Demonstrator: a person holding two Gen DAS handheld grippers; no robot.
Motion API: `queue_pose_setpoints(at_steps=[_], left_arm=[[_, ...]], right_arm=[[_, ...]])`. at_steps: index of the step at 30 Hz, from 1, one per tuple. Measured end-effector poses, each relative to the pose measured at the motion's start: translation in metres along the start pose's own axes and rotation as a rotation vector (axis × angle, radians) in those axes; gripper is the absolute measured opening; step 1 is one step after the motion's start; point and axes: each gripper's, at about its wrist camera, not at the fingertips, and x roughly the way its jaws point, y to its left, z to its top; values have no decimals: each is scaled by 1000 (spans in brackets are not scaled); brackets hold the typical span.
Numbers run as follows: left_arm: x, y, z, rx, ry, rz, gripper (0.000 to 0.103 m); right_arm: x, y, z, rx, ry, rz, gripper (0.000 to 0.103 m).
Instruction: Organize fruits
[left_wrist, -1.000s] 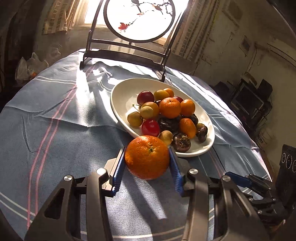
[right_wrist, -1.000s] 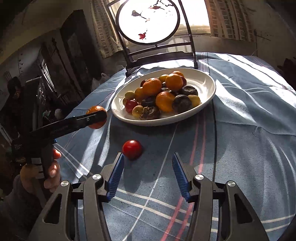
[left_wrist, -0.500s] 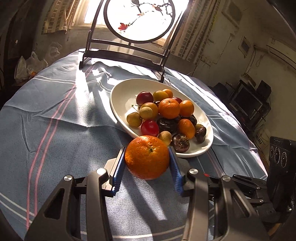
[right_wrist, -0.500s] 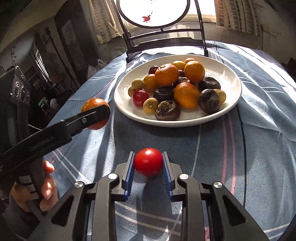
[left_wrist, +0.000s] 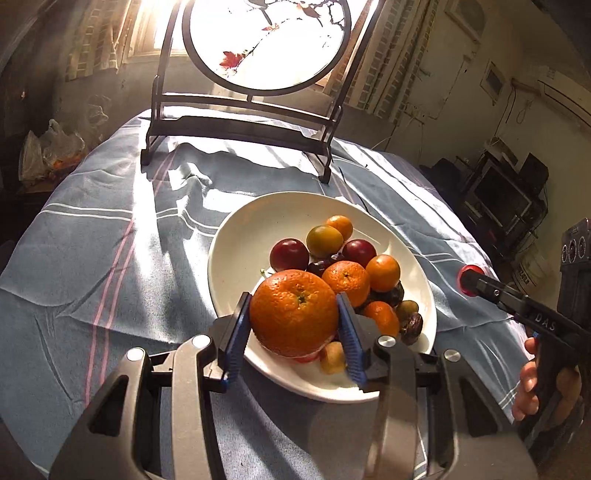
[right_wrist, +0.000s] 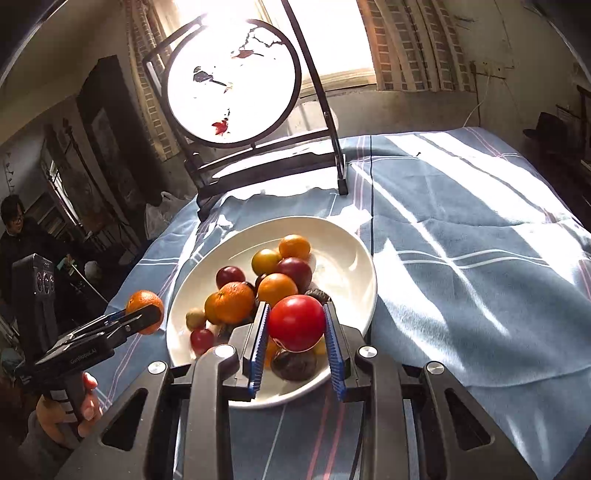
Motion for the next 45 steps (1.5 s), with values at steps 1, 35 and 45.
queue_pose_setpoints(at_steps=[1,35,45], left_arm=[[8,1,6,2,13,4,44],[-192,-71,-161,117,-139,209,98],[-222,-95,-171,167,-169,264,98]], right_arm=[[9,-4,6,18,5,-3,31],[-208,4,-150,-59,-136,-142,99],[-250,-16,-169,-34,-190,-212,99]])
